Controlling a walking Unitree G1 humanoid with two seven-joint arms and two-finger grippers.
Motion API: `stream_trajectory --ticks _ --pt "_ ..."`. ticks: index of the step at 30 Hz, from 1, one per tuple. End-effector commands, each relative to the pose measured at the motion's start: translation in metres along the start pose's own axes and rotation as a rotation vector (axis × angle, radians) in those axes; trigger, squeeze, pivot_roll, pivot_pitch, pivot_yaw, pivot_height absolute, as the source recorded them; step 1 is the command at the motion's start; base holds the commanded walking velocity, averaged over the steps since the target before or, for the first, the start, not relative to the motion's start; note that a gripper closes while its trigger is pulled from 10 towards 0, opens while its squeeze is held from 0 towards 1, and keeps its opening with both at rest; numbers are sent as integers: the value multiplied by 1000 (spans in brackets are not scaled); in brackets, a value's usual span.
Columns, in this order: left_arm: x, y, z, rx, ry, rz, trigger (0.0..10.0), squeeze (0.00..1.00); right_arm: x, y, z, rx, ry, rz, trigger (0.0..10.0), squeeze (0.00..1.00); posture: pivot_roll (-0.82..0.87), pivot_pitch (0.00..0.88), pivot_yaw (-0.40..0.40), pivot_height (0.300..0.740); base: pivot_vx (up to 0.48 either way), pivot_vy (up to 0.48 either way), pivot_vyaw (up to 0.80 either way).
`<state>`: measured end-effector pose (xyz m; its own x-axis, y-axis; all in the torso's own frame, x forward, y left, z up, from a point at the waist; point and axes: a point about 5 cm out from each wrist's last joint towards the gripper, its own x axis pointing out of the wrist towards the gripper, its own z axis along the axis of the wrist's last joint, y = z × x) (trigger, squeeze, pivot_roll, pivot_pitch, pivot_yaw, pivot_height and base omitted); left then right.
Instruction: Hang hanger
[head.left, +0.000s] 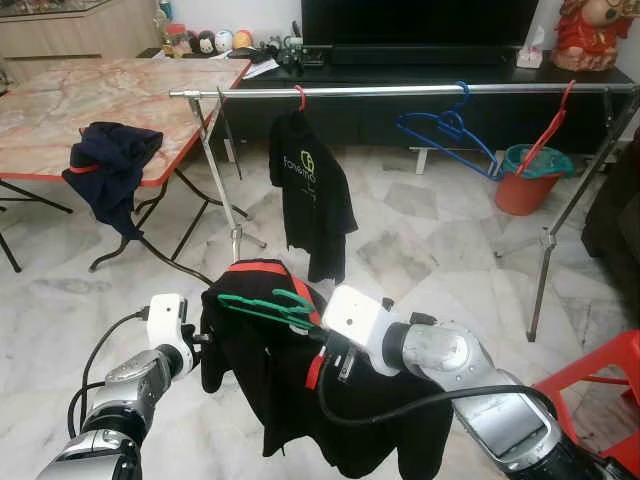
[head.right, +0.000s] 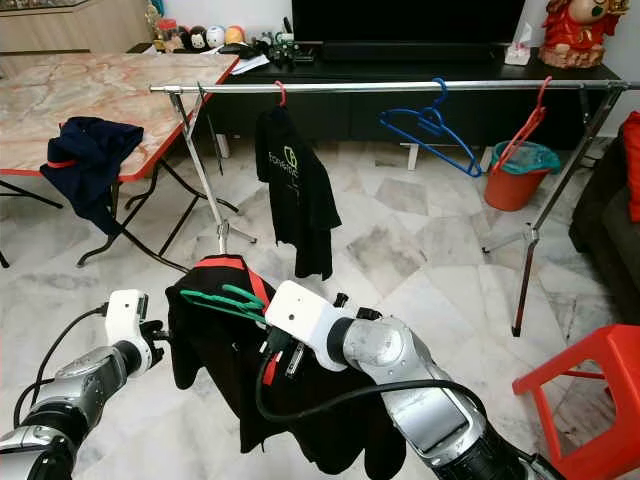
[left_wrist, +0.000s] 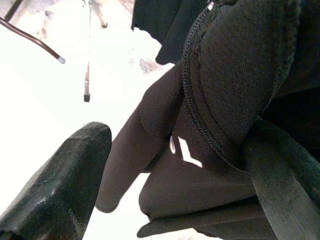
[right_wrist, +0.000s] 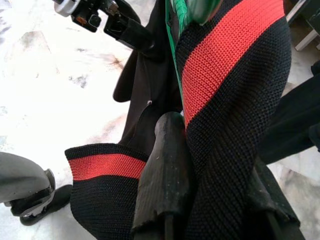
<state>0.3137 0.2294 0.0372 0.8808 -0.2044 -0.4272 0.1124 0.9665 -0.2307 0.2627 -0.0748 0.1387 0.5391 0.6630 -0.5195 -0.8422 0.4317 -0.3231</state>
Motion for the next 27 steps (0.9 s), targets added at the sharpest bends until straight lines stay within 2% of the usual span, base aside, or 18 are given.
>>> stream_trajectory --ticks 1,10,16,21,22,24,25,26,27 --pt "1 0 5 -12 -31 12 10000 0 0 -2 8 -33 -25 -3 10000 0 -200 0 64 740 0 0 0" --pt "2 -11 7 -28 -45 -129 10000 0 2 0 7 -33 -18 5 10000 0 -196 0 64 740 0 0 0" --pt "2 -9 8 -35 -53 -113 10000 0 2 1 6 -36 -13 12 10000 0 -196 0 64 740 0 0 0" --pt "2 -8 5 -2 -38 -71 10000 0 2 1 6 -40 -10 14 10000 0 -199 0 64 740 0 0 0" --pt "2 -7 4 4 -32 -63 8745 0 2 0 6 -41 -9 13 10000 0 -199 0 64 740 0 0 0" --pt "2 -7 4 12 -26 -56 8745 0 1 0 5 -42 -8 13 10000 0 -199 0 64 740 0 0 0" --pt "1 -6 4 25 -22 -48 2549 0 1 0 5 -43 -7 12 10000 0 -199 0 64 740 0 0 0" --pt "1 -3 4 40 -21 -20 0 0 1 0 5 -44 -6 11 10000 0 -199 0 64 740 0 0 0" --pt "0 -2 4 43 -21 -12 0 0 1 0 5 -44 -5 10 10000 0 -199 0 64 740 0 0 0"
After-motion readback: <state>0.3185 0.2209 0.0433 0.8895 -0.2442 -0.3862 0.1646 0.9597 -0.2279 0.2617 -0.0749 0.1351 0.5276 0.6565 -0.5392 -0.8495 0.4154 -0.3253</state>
